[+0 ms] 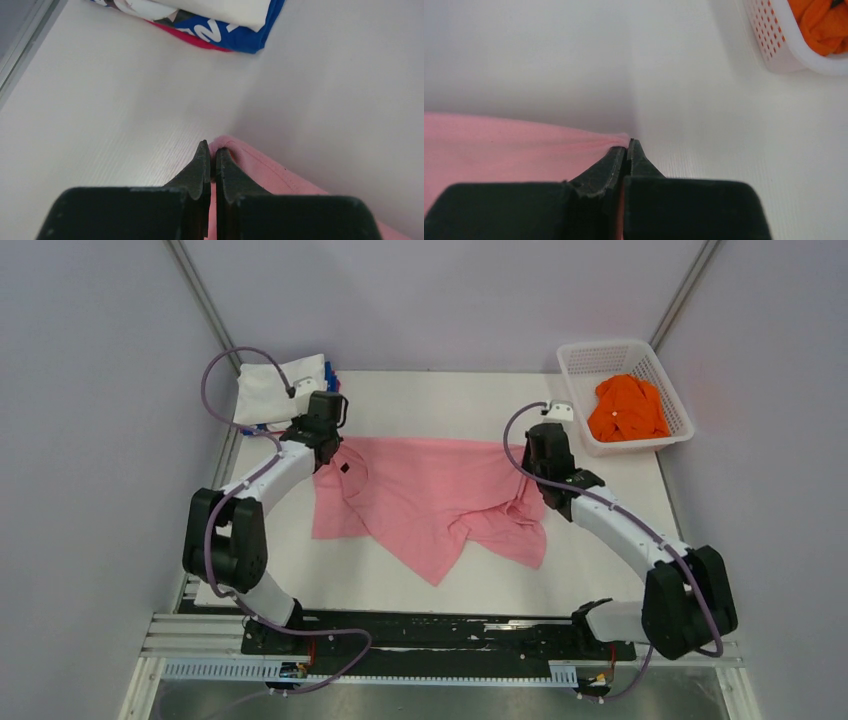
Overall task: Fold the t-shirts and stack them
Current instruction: Flatten out the tshirt
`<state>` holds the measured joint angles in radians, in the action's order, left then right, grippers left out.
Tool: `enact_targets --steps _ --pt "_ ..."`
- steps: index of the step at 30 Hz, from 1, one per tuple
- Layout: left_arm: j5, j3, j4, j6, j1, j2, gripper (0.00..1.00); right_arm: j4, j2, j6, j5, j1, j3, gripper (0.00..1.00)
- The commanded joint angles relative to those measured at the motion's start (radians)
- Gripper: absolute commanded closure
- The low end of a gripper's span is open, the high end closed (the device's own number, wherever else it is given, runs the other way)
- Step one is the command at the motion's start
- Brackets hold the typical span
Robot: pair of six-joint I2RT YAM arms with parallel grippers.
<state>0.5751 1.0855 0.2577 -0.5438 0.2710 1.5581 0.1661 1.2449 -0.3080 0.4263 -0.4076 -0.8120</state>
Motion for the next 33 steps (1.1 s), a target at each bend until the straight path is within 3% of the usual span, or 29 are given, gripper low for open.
enact_targets --steps 1,8,10,12,13,15,16,17,24,29,33 --pt "-0.003 0.156 -0.08 -0.019 -0.044 0.116 1.0 -0.157 0.147 0.112 -0.066 0.08 -0.156 1.0" --pt "-0.009 0.421 0.021 0.009 -0.06 0.377 1.0 -0.302 0.445 0.443 -0.295 0.161 -0.334 0.89" --pt "-0.013 0.525 0.077 0.012 -0.062 0.428 0.87 -0.282 0.541 0.479 -0.23 0.161 -0.429 0.83" --pt "-0.03 0.579 0.147 0.007 -0.062 0.448 0.46 -0.217 0.619 0.469 -0.122 0.16 -0.547 0.52" --pt "-0.043 0.585 0.169 0.005 -0.062 0.438 0.12 -0.195 0.626 0.446 -0.081 0.161 -0.572 0.39" --pt "-0.089 0.568 0.168 0.004 -0.06 0.389 0.02 -0.178 0.591 0.358 -0.068 0.16 -0.565 0.18" --pt "-0.128 0.533 0.161 0.005 -0.059 0.369 0.01 -0.178 0.552 0.329 -0.09 0.161 -0.536 0.03" --pt "-0.172 0.512 0.144 0.004 -0.054 0.32 0.0 -0.177 0.51 0.249 -0.117 0.161 -0.502 0.0" --pt "-0.369 0.234 0.101 0.027 0.076 0.064 0.0 -0.153 0.164 -0.05 -0.191 0.165 -0.166 0.0" --pt "-0.418 0.068 0.121 0.051 0.292 -0.035 0.0 -0.027 -0.06 -0.21 -0.168 0.185 0.035 0.0" --pt "-0.389 0.0 0.159 0.092 0.472 -0.061 0.0 0.025 -0.193 -0.288 -0.271 0.195 0.162 0.0"
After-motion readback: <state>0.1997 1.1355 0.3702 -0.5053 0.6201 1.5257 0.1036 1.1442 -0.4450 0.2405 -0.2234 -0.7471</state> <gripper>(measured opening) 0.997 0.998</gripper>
